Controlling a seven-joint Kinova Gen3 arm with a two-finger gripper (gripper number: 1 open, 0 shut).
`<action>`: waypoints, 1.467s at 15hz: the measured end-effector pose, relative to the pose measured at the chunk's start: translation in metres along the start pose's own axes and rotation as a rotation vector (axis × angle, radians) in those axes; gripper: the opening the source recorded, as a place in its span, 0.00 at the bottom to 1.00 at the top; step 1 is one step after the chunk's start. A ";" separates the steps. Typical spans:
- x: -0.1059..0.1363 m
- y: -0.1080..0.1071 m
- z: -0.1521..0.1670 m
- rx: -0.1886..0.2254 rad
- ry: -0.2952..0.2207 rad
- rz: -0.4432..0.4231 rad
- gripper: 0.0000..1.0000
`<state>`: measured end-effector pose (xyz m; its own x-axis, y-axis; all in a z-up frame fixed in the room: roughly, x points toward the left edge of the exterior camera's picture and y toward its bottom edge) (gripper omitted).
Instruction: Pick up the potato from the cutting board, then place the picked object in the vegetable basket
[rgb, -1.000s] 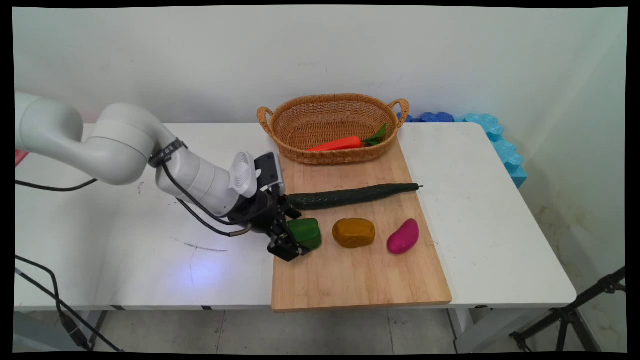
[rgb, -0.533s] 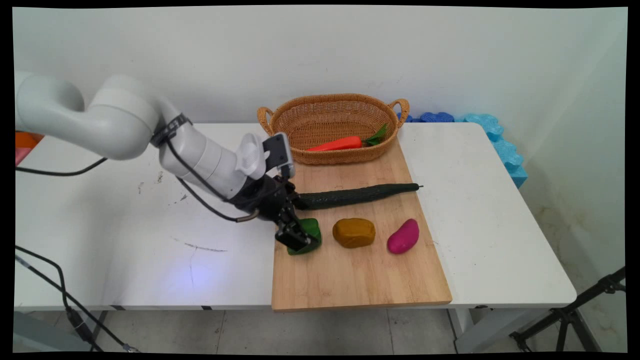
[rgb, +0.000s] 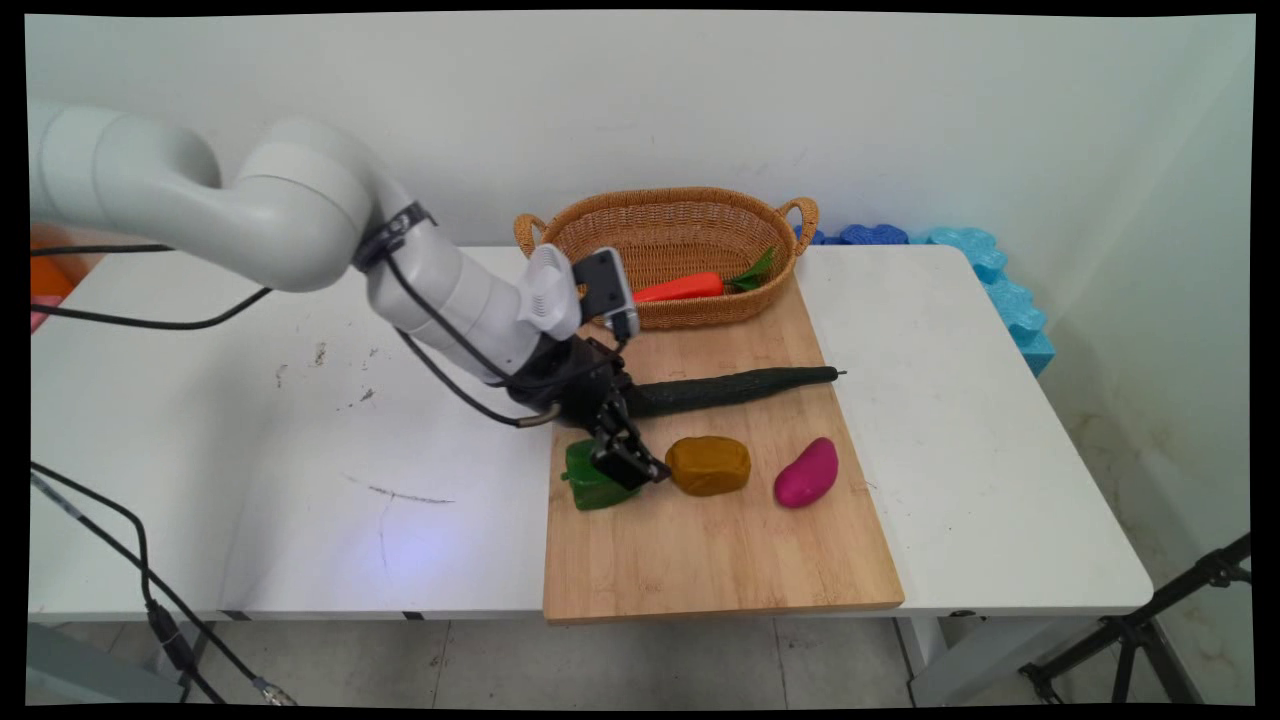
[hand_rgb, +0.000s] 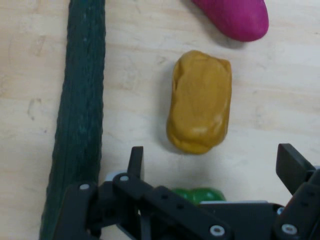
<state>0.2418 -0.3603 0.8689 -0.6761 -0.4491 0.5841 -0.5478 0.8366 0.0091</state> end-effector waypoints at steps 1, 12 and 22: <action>0.004 0.001 0.005 -0.001 -0.004 0.000 1.00; 0.020 0.010 0.068 0.001 -0.034 0.050 1.00; 0.027 0.010 0.090 0.036 -0.028 0.100 0.00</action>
<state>0.1743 -0.3925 0.8118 -0.7416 -0.3728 0.5576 -0.4939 0.8660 -0.0778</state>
